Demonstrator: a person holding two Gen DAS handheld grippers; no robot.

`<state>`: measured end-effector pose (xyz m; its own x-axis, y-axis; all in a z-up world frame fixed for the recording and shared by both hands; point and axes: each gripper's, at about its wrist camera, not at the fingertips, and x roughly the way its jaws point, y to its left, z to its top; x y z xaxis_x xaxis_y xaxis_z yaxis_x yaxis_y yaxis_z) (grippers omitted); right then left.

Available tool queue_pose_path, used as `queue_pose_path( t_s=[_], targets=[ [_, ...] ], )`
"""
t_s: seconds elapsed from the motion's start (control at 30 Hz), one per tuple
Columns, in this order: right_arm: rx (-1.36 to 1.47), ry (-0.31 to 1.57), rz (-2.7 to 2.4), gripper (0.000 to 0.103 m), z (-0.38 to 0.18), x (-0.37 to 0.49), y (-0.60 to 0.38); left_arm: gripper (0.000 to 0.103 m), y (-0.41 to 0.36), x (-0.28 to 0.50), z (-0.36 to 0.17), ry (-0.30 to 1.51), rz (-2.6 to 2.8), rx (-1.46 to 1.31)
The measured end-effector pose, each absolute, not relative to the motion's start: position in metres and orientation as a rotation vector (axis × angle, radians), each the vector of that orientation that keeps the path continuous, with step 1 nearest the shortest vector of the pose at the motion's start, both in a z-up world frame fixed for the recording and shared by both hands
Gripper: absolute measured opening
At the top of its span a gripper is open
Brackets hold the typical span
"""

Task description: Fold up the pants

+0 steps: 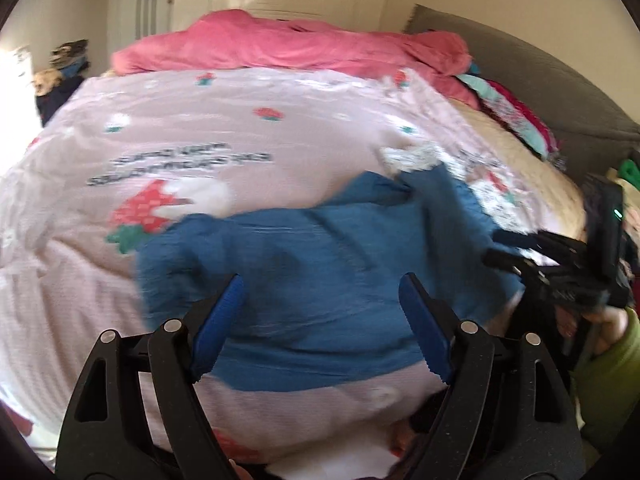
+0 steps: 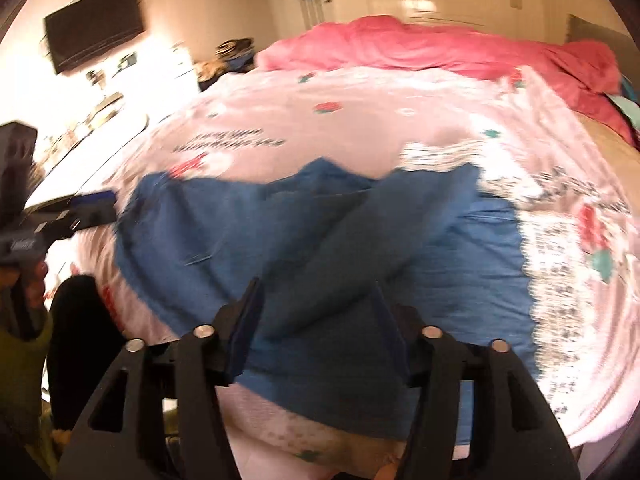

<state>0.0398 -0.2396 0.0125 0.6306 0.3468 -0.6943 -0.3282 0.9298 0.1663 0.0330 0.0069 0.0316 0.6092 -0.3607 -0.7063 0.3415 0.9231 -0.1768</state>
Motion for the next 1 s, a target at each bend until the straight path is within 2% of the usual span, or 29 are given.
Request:
queue_pose_path(
  t_s=[0.17, 0.23, 0.43, 0.5, 0.6, 0.73, 0.77, 0.8, 0.87, 1.0],
  targets=[
    [0.054, 0.798, 0.277, 0.062, 0.011, 0.046, -0.267, 0.073, -0.037, 0.033, 0.015, 0.873, -0.531, 0.016],
    [0.063, 0.800, 0.239, 0.071, 0.011, 0.050, -0.274, 0.073, -0.051, 0.036, 0.009, 0.891, -0.583, 0.017],
    [0.067, 0.796, 0.185, 0.075, 0.018, 0.066, -0.293, 0.071, -0.092, 0.064, -0.011, 0.987, -0.703, -0.035],
    [0.046, 0.795, 0.172, 0.075, 0.021, 0.074, -0.294, 0.060, -0.104, 0.075, -0.016, 1.015, -0.736, -0.057],
    [0.028, 0.800, 0.170, 0.075, 0.024, 0.090, -0.295, 0.052, -0.114, 0.091, -0.029, 1.057, -0.736, -0.117],
    [-0.009, 0.819, 0.163, 0.075, 0.026, 0.110, -0.291, 0.047, -0.118, 0.098, -0.036, 1.046, -0.728, -0.151],
    [-0.026, 0.823, 0.164, 0.075, 0.026, 0.117, -0.289, 0.041, -0.120, 0.098, -0.036, 1.031, -0.732, -0.148],
    [-0.045, 0.830, 0.161, 0.075, 0.025, 0.125, -0.285, 0.028, -0.122, 0.098, -0.037, 1.014, -0.745, -0.155],
    [-0.059, 0.843, 0.174, 0.075, 0.024, 0.140, -0.277, 0.016, -0.124, 0.099, -0.040, 1.008, -0.780, -0.184],
    [-0.086, 0.899, 0.200, 0.075, 0.018, 0.184, -0.254, 0.008, -0.128, 0.097, -0.047, 0.991, -0.842, -0.227]
  ],
)
